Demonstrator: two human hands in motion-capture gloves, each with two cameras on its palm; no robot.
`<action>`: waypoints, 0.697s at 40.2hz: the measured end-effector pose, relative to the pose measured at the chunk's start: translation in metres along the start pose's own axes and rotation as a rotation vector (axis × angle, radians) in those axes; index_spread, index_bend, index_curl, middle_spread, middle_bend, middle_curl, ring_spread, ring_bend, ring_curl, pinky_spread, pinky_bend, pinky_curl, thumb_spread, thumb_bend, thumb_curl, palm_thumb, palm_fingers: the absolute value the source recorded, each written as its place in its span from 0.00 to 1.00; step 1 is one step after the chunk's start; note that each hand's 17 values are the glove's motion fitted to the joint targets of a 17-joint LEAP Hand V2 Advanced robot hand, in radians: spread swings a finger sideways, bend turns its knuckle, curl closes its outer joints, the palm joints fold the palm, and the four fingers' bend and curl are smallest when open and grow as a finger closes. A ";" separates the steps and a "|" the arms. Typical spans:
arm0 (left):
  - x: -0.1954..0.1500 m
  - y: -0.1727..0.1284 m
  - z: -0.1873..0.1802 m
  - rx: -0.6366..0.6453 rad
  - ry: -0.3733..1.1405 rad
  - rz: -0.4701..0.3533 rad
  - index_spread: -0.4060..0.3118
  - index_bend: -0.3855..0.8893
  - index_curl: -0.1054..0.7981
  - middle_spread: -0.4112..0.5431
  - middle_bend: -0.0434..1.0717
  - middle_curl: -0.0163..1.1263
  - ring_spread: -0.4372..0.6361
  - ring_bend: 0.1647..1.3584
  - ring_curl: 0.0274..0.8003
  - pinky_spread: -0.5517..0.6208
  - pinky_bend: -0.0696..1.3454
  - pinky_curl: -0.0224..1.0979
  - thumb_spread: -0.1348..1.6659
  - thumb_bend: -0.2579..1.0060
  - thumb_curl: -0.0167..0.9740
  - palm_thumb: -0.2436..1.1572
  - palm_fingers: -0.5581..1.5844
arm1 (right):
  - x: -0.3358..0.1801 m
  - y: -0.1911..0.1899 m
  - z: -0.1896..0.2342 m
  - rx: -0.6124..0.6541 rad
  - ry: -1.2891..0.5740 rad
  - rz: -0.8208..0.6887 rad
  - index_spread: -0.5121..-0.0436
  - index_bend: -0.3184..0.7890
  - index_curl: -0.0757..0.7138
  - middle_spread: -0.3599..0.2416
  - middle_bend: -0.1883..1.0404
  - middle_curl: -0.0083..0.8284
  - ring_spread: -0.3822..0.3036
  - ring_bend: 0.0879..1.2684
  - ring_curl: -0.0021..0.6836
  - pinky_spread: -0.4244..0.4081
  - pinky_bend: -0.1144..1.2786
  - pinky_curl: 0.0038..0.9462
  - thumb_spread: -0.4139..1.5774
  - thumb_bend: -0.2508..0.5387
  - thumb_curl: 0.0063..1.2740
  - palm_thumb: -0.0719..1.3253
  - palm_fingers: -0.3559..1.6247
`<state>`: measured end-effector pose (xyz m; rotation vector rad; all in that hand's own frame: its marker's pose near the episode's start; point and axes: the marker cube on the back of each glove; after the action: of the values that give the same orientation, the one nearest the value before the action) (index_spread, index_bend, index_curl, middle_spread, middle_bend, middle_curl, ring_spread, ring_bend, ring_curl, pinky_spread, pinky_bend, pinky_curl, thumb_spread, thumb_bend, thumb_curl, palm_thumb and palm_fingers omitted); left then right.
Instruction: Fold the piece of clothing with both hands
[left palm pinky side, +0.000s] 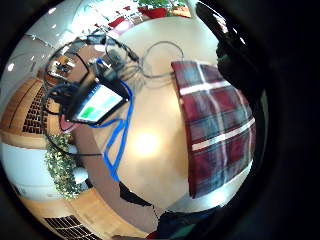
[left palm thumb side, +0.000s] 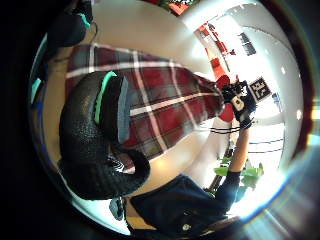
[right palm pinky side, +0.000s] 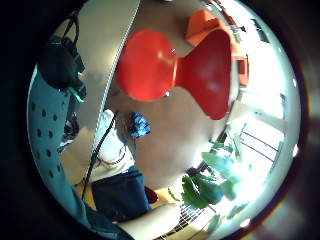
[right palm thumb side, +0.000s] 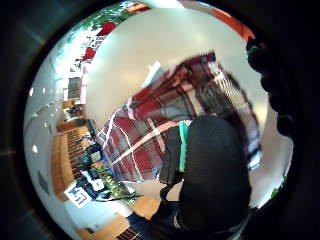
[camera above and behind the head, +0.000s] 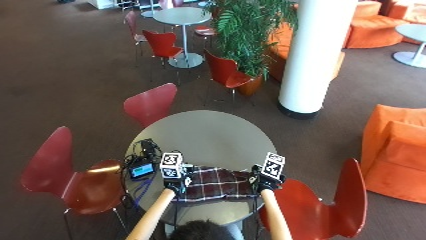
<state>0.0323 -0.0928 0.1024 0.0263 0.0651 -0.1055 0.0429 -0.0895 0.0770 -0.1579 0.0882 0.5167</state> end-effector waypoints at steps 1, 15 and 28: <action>0.000 0.004 0.005 -0.019 0.001 -0.004 0.34 0.42 0.54 0.29 0.17 0.37 0.30 0.23 0.44 0.31 0.37 0.38 0.78 0.19 0.28 0.37 0.62 | 0.001 -0.001 0.004 -0.009 -0.011 0.003 0.63 0.33 0.35 0.45 0.30 0.48 0.36 0.40 0.62 0.29 0.60 0.41 0.88 0.24 0.23 0.44 0.65; 0.000 0.020 0.065 -0.178 -0.033 -0.041 0.39 0.44 0.57 0.42 0.13 0.30 0.49 0.23 0.45 0.53 0.26 0.35 0.78 0.18 0.24 0.25 0.44 | -0.005 0.012 0.033 0.002 -0.002 -0.053 0.77 0.28 0.23 0.35 0.39 0.53 0.30 0.47 0.63 0.18 0.63 0.40 0.84 0.42 0.31 0.60 0.71; 0.027 0.040 0.077 -0.298 0.163 0.053 0.41 0.48 0.59 0.48 0.19 0.29 0.61 0.19 0.40 0.66 0.21 0.32 0.78 0.20 0.24 0.22 0.39 | 0.050 -0.021 0.015 -0.020 -0.194 0.120 0.57 0.45 0.40 0.28 0.46 0.60 0.22 0.50 0.68 0.12 0.56 0.41 0.74 0.39 0.36 0.72 0.83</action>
<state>0.0679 -0.0578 0.1785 -0.2614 0.2420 -0.0393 0.0975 -0.0803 0.0884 -0.1215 -0.0972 0.6504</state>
